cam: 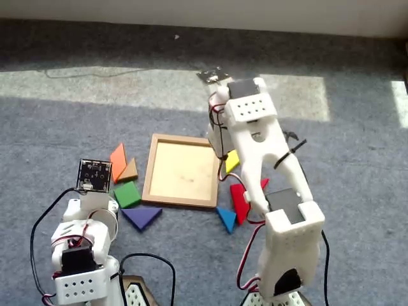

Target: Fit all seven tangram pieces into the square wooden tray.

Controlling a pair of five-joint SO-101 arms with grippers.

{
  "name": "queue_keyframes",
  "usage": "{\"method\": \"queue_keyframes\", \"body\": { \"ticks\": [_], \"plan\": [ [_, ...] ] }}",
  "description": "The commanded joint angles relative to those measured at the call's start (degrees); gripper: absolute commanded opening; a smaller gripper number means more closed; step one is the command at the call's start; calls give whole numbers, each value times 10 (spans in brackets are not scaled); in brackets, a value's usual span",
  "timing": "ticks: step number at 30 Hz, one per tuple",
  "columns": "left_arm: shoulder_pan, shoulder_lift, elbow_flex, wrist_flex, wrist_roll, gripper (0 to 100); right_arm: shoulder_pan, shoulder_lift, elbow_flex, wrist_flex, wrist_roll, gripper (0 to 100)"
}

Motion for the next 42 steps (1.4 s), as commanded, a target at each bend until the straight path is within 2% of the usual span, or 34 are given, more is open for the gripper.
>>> {"method": "queue_keyframes", "body": {
  "ticks": [1, 6, 12, 20, 26, 37, 42],
  "plan": [
    [-9, -20, -3, -11, 2, 81, 55, -36, 44, -117, 6, 115],
    [-9, -20, -3, -11, 2, 81, 76, -36, 81, -143, -23, 131],
    [-8, -20, -3, -11, 2, 81, 37, -36, 89, -166, -66, 295],
    [-8, -20, -2, -11, 2, 81, 34, -36, 182, -299, -69, 296],
    [-8, -20, -2, -11, 2, 81, 34, -36, 217, -364, -119, 296],
    [-7, -20, -2, -11, 2, 81, 25, -36, 217, -371, -193, 296],
    [-7, -20, -2, -11, 2, 81, 24, -35, 215, -375, -199, 296]
  ]
}}
